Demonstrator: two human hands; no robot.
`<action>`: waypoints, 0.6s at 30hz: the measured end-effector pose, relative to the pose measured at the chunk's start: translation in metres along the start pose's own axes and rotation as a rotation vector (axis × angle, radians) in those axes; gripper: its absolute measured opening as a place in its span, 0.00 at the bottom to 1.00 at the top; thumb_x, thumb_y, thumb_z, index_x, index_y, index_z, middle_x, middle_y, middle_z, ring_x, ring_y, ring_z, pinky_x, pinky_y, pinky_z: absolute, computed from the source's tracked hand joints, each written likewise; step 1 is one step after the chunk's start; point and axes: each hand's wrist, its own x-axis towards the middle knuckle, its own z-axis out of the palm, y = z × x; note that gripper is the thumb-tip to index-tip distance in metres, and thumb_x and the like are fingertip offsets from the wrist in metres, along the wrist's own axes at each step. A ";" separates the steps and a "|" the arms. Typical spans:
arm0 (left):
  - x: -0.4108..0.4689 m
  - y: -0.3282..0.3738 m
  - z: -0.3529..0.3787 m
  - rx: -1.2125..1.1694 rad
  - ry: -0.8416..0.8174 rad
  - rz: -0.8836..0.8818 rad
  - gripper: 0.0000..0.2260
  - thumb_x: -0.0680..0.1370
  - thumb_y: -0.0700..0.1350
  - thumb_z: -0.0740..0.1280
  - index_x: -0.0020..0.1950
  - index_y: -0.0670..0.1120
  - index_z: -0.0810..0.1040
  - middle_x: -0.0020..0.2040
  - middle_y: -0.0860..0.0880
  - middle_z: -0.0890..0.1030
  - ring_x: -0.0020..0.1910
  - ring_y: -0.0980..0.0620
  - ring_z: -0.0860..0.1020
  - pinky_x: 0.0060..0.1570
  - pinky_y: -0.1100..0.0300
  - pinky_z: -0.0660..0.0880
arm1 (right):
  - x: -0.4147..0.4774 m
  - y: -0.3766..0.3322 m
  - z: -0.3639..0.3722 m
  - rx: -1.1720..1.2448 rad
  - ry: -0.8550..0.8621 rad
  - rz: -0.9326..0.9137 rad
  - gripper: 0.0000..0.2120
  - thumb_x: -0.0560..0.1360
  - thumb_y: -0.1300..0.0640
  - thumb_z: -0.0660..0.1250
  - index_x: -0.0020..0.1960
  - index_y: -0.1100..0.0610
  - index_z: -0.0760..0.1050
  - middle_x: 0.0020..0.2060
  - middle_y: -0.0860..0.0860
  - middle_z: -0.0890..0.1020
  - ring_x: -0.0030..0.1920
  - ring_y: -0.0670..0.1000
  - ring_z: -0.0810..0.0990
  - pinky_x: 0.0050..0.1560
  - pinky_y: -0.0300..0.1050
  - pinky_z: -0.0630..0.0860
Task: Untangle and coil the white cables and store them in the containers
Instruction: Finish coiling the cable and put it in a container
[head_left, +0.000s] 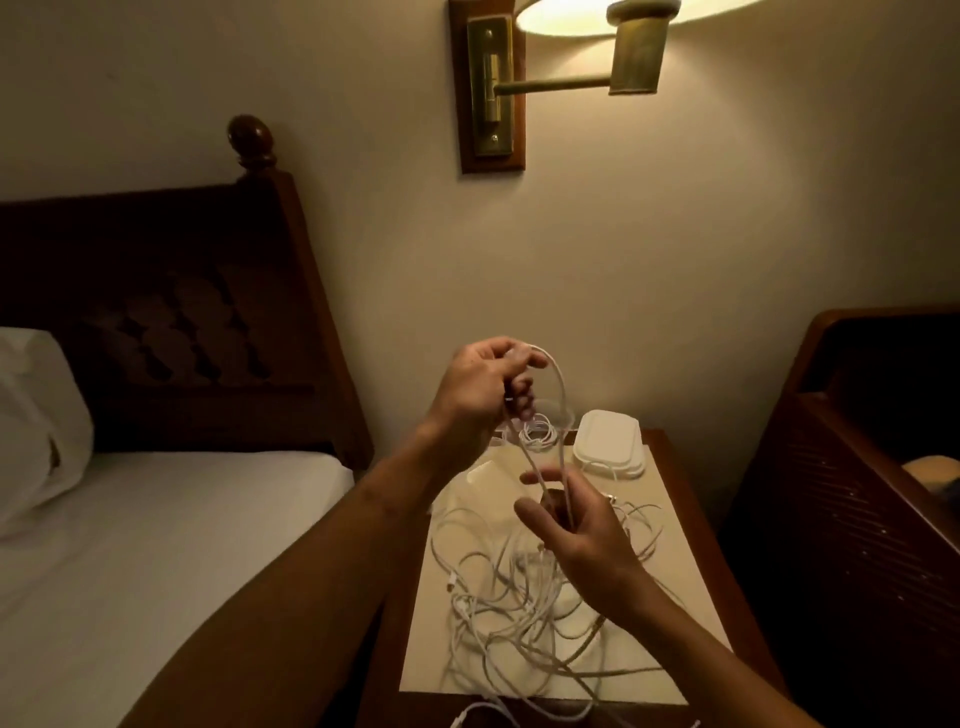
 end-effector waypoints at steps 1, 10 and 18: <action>0.002 0.007 -0.007 -0.084 0.074 -0.001 0.12 0.86 0.38 0.57 0.49 0.37 0.77 0.27 0.50 0.67 0.26 0.53 0.66 0.27 0.60 0.68 | -0.003 0.003 -0.007 -0.086 -0.007 -0.037 0.05 0.81 0.52 0.65 0.56 0.51 0.75 0.34 0.52 0.75 0.35 0.57 0.73 0.36 0.52 0.74; -0.020 -0.003 -0.035 1.420 0.078 0.079 0.34 0.77 0.54 0.53 0.82 0.43 0.55 0.82 0.41 0.58 0.81 0.41 0.54 0.79 0.41 0.54 | 0.007 0.011 -0.065 -0.626 -0.134 -0.047 0.11 0.84 0.51 0.59 0.44 0.43 0.74 0.38 0.46 0.79 0.39 0.51 0.76 0.41 0.59 0.76; -0.035 -0.035 -0.005 1.238 -0.425 0.062 0.10 0.85 0.42 0.61 0.45 0.51 0.74 0.42 0.53 0.77 0.42 0.52 0.76 0.52 0.46 0.76 | 0.013 0.007 -0.056 -0.548 -0.031 -0.208 0.11 0.85 0.56 0.58 0.45 0.48 0.73 0.33 0.48 0.75 0.30 0.49 0.69 0.29 0.45 0.63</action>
